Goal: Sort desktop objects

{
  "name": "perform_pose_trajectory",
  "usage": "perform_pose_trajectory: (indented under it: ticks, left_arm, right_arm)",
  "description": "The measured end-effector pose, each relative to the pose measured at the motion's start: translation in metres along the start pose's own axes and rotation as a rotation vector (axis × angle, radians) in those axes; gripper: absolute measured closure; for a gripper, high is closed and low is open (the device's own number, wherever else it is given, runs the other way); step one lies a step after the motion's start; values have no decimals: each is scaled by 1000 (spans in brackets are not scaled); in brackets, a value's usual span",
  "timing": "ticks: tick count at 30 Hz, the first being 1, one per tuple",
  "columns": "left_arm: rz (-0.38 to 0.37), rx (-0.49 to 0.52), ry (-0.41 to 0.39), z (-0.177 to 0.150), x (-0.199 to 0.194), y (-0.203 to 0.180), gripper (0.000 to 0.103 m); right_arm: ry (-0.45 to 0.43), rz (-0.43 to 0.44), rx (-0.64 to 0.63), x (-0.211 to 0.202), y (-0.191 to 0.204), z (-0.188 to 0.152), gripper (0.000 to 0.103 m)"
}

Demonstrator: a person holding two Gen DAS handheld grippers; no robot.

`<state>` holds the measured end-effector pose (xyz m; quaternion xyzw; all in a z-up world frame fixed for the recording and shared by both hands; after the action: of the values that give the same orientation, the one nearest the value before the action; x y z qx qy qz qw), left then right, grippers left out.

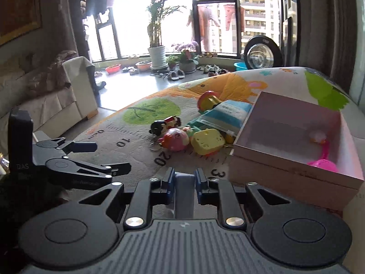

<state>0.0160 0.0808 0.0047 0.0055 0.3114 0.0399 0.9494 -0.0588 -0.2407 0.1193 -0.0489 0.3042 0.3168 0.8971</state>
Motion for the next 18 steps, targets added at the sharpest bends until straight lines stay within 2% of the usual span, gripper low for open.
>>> perform_pose_trajectory:
  ticks: [3,5,11,15,18]
  left_arm:
    - [-30,39,-3,3,-3,-15,0]
    - [-56,60,0,4,-5,-25,0]
    - [-225,170,8,8,-10,-78,0]
    - [-298,233,37,13,-5,-129,0]
    - [-315,239,70,18,5,-161,0]
  right_arm:
    - [-28,-82,29,-11,-20,-11,62]
    - [-54,-129,44,-19,-32,-17,44]
    - [-98,-280,59,-36,-61,-42,28]
    - [-99,-333,117,-39,-79,-62,20]
    - [-114,-382,188,-41,-94,-73,17]
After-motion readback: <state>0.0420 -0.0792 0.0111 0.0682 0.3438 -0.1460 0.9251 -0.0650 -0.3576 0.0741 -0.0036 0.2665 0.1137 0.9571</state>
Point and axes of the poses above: each gripper's, at about its wrist camera, not at the fingertips, and x roughly the way its jaws point, y to its left, z to its top, the point moved 3 cm from there along x, roughly the way its jaws point, and after that the axes turned 4 degrees about z, right-handed, at the moved point
